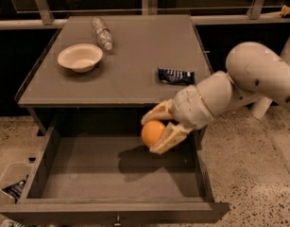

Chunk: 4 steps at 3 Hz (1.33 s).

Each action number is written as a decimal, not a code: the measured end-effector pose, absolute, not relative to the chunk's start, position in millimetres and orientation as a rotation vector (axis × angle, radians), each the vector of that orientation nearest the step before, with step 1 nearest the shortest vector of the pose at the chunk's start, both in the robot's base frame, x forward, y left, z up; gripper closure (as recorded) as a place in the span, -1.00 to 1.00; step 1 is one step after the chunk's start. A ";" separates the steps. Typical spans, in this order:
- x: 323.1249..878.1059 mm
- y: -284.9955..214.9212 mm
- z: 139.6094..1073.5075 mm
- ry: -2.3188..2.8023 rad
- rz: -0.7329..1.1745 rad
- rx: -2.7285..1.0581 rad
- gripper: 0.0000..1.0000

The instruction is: Place orange into top drawer

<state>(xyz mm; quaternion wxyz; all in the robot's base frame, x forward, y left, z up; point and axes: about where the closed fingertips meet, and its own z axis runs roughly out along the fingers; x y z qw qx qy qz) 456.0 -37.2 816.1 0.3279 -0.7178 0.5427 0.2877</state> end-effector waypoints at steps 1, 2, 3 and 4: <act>414.0 -27.7 751.1 1.488 0.901 -1.815 1.00; 391.8 -23.7 727.8 1.514 0.955 -1.839 1.00; 395.6 -24.0 732.1 1.509 0.945 -1.836 1.00; 402.7 -19.9 717.4 1.571 0.903 -1.836 1.00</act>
Offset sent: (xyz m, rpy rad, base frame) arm -0.0365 0.0081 -0.0560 0.0358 0.1107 -0.0156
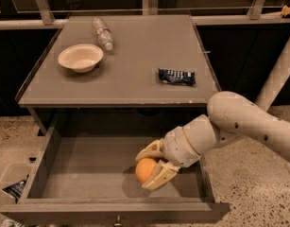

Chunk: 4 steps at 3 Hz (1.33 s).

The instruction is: Place orange into top drawer

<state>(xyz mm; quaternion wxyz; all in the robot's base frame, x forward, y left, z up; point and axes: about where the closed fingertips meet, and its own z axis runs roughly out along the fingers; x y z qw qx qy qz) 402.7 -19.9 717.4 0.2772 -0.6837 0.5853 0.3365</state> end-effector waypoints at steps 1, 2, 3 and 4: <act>420.8 -12.6 686.6 1.687 0.823 -1.815 1.00; 446.6 -9.6 665.1 1.787 0.686 -1.737 1.00; 446.2 -7.7 663.1 1.791 0.680 -1.743 1.00; 442.4 3.2 634.4 1.846 0.661 -1.791 1.00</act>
Offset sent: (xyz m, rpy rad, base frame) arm 0.0635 0.0064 -0.0767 -0.2033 -0.0692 -0.3066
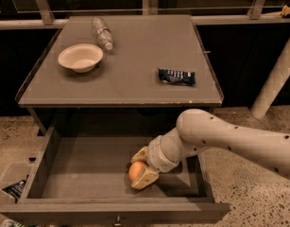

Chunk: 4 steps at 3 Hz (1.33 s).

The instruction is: Place orange into top drawer

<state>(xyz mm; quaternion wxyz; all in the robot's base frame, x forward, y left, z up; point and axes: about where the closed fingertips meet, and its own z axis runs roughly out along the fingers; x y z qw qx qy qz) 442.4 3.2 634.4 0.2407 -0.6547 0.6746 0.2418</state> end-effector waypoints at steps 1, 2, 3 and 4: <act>437.8 12.2 606.0 1.901 0.649 -1.826 1.00; 437.5 14.2 605.0 1.903 0.650 -1.829 0.65; 437.5 14.3 605.0 1.903 0.650 -1.829 0.18; 437.4 14.3 605.0 1.903 0.650 -1.829 -0.28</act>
Offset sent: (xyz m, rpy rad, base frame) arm -0.0041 0.0081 -0.0256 -0.0489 0.0285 0.0006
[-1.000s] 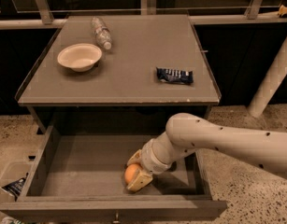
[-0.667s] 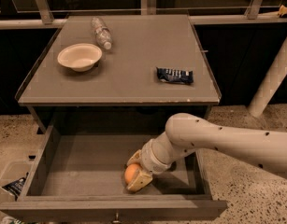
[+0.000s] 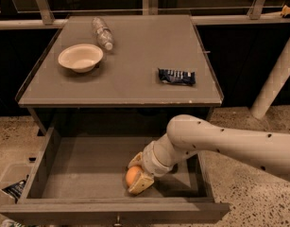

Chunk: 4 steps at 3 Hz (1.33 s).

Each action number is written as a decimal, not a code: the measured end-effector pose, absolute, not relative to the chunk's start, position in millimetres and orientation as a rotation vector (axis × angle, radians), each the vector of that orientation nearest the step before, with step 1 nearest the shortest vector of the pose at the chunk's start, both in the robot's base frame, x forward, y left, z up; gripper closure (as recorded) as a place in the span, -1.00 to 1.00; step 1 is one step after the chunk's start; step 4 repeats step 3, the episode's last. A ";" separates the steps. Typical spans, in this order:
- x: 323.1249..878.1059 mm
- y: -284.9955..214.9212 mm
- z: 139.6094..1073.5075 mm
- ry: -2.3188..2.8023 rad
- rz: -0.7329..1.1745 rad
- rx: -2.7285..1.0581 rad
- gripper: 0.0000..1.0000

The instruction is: Place orange into top drawer

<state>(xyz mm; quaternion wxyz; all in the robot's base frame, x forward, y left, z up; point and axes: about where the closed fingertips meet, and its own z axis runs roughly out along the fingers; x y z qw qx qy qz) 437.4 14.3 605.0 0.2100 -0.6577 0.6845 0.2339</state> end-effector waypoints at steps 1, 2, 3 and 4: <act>437.4 14.3 605.0 1.903 0.650 -1.829 -0.76; 437.4 14.3 605.0 1.903 0.650 -1.829 -1.00; 437.4 14.3 604.9 1.903 0.650 -1.829 -1.00; 437.4 14.3 604.9 1.903 0.650 -1.829 -1.00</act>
Offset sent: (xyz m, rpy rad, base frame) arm 0.0000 0.0000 0.0000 0.0000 0.0000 0.0000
